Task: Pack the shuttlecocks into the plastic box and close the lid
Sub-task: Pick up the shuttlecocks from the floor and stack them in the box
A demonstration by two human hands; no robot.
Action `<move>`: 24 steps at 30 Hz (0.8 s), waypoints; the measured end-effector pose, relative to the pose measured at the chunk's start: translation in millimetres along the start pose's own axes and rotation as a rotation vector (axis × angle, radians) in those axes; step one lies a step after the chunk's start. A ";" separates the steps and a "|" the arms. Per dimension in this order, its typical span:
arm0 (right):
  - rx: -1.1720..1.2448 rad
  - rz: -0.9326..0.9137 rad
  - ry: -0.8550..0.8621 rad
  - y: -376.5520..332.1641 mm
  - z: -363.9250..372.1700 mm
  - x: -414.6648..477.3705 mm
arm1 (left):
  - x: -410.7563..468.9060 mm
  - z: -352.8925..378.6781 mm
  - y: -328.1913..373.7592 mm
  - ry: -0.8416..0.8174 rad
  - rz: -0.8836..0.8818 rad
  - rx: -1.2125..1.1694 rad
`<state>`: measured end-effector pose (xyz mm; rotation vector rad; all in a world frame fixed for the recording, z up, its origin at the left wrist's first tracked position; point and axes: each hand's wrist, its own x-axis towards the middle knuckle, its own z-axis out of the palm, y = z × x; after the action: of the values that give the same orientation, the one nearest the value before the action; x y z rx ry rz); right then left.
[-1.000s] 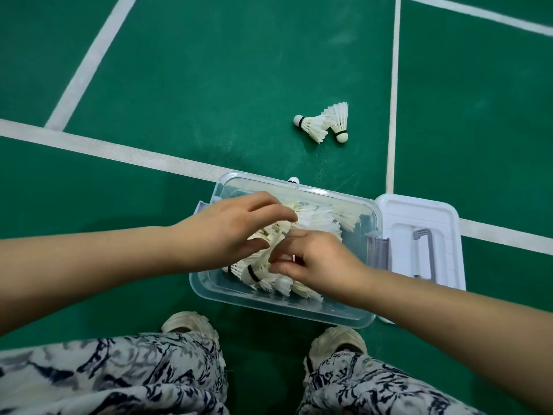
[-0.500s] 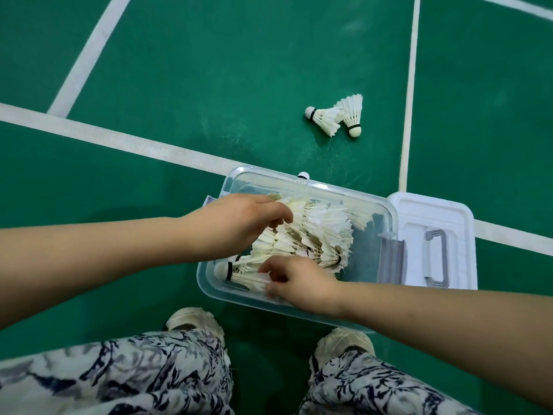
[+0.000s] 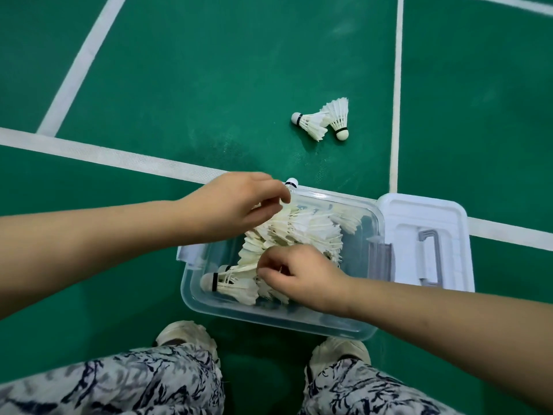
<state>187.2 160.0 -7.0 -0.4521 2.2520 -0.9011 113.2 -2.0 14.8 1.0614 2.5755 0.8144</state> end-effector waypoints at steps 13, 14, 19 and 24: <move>0.157 -0.082 0.674 31.0 -74.2 20.8 | 96.3 9.9 -23.3 -0.220 -0.143 0.196; 0.167 -0.055 0.693 35.9 -79.8 23.2 | 100.8 13.1 -28.3 -0.267 -0.167 0.199; 0.176 0.046 0.680 56.9 -98.1 32.3 | 125.3 32.6 -56.6 -0.490 -0.430 0.156; 0.227 0.138 0.670 77.8 -104.0 35.2 | 139.2 56.7 -76.6 -0.577 -0.627 -0.017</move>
<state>84.6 246.0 -21.4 0.1394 2.6722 -1.3617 -5.8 74.7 -76.8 0.3463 2.1754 0.3048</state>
